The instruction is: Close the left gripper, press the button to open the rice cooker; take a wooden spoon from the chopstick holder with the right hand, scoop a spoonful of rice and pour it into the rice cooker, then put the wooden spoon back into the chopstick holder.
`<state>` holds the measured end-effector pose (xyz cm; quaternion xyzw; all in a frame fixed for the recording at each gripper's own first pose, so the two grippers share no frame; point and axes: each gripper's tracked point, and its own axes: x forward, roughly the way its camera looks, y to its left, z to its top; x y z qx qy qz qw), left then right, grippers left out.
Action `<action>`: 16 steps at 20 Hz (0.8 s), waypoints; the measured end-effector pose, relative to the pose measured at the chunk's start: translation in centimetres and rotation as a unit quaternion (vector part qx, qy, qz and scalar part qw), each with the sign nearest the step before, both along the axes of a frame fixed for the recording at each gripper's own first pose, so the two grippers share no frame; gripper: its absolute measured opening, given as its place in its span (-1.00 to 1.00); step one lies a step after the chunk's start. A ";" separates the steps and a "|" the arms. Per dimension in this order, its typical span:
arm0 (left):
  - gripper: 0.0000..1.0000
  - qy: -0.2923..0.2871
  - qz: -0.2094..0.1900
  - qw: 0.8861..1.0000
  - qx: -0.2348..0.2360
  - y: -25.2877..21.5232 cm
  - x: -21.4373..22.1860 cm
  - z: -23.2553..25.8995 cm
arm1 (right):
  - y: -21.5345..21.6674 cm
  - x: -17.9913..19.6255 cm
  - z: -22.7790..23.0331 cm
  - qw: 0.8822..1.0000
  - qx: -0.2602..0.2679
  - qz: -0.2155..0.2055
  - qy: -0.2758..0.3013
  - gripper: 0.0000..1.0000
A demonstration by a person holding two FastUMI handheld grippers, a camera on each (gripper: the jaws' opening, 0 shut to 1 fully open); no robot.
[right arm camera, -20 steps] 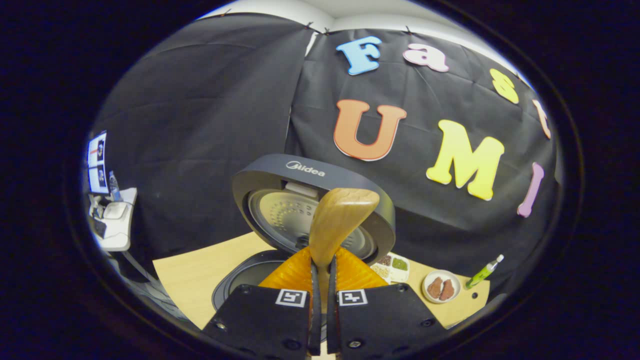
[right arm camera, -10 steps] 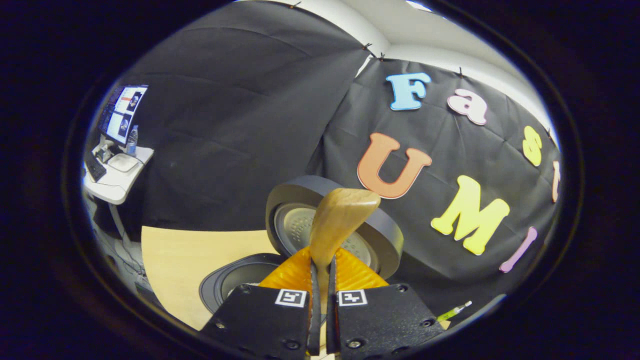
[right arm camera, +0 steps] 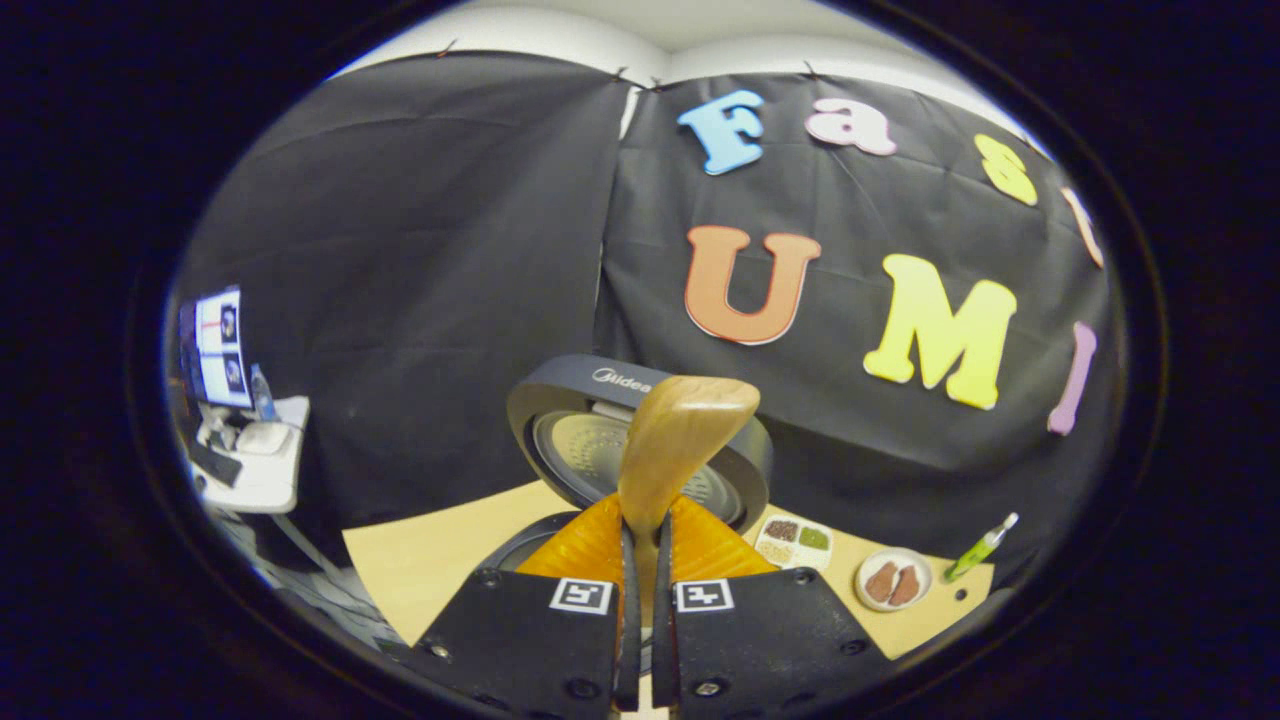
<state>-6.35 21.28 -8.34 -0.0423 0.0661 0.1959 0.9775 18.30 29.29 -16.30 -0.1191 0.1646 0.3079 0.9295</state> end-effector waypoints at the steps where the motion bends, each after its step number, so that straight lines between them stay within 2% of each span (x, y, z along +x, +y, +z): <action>1: 0.89 -0.002 -0.005 1.000 0.000 -0.4 0.2 0.2 | -0.6 -0.1 0.6 1.000 0.024 -0.011 0.018 -0.80; 5: 0.89 -0.006 -0.033 0.999 0.008 -3.1 1.8 1.0 | -4.8 0.7 2.5 0.991 0.090 -0.058 0.081 -0.80; 8: 0.89 -0.009 -0.056 0.998 0.011 -5.4 3.6 1.5 | -10.3 1.6 4.2 0.983 0.121 -0.104 0.089 -0.80; 12: 0.89 -0.013 -0.097 0.995 0.010 -9.5 6.7 2.2 | -19.4 2.4 6.6 0.974 0.139 -0.169 0.066 -0.80; 16: 0.89 -0.020 -0.133 0.991 0.006 -13.3 9.9 3.2 | -28.5 2.5 7.9 0.964 0.133 -0.227 0.035 -0.80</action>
